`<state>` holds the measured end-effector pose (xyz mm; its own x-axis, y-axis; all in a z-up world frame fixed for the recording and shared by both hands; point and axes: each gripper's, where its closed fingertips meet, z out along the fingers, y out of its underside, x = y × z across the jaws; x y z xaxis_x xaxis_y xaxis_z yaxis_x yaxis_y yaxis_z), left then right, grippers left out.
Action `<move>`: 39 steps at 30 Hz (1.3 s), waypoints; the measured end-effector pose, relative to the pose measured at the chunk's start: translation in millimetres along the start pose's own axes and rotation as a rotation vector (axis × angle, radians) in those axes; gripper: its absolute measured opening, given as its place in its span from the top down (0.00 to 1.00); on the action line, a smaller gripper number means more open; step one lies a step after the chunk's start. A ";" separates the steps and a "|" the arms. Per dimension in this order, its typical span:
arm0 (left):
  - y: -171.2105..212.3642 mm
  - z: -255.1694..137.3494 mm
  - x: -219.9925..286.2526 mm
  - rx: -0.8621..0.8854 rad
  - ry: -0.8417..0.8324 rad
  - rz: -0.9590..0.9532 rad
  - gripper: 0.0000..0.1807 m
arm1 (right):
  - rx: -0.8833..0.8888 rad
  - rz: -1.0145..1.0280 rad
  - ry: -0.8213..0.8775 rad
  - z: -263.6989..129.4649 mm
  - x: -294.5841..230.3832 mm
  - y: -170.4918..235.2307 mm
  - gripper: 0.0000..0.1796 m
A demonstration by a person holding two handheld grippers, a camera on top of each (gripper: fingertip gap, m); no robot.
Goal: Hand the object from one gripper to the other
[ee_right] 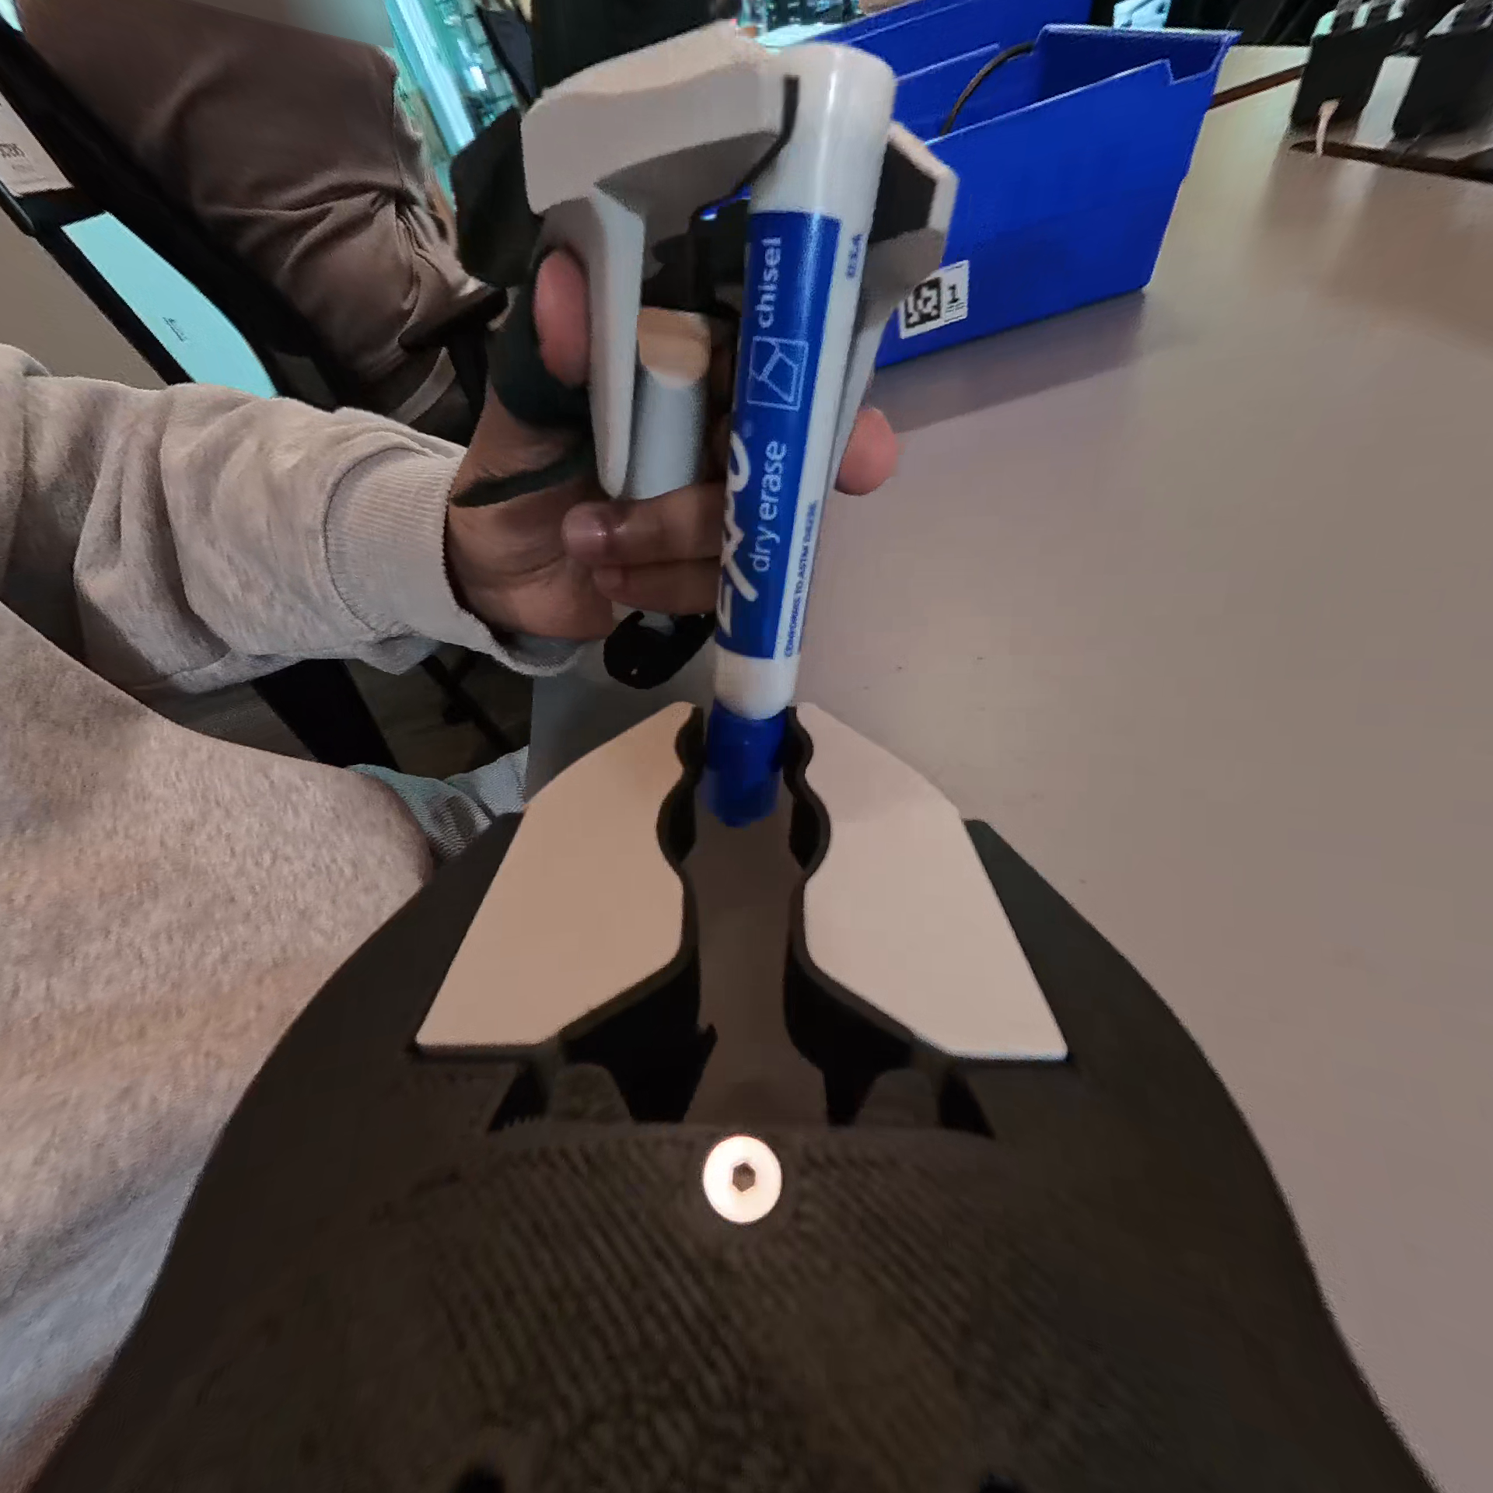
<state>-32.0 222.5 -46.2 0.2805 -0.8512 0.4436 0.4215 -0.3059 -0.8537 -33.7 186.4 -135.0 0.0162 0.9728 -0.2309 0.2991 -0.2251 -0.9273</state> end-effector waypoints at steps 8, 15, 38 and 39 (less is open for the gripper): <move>-8.3 -1.6 9.2 0.081 0.030 -0.010 0.61 | 0.167 0.020 -0.096 -5.8 -10.2 -26.9 0.89; 7.0 2.1 16.1 -0.003 0.063 0.029 0.70 | 0.328 0.019 -0.118 -21.6 -6.3 -48.0 0.89; 27.5 7.2 16.8 -0.162 0.018 0.201 0.90 | 0.537 0.150 -0.084 -55.3 21.9 -70.6 0.63; 29.5 7.5 15.9 -0.168 0.020 0.198 0.90 | 0.574 0.137 -0.074 -63.1 23.3 -75.8 0.64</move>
<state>-8.6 203.2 -62.3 0.3253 -0.9094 0.2593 0.2108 -0.1975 -0.9574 4.2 229.5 -51.5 -0.0544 0.9312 -0.3604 -0.2654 -0.3614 -0.8938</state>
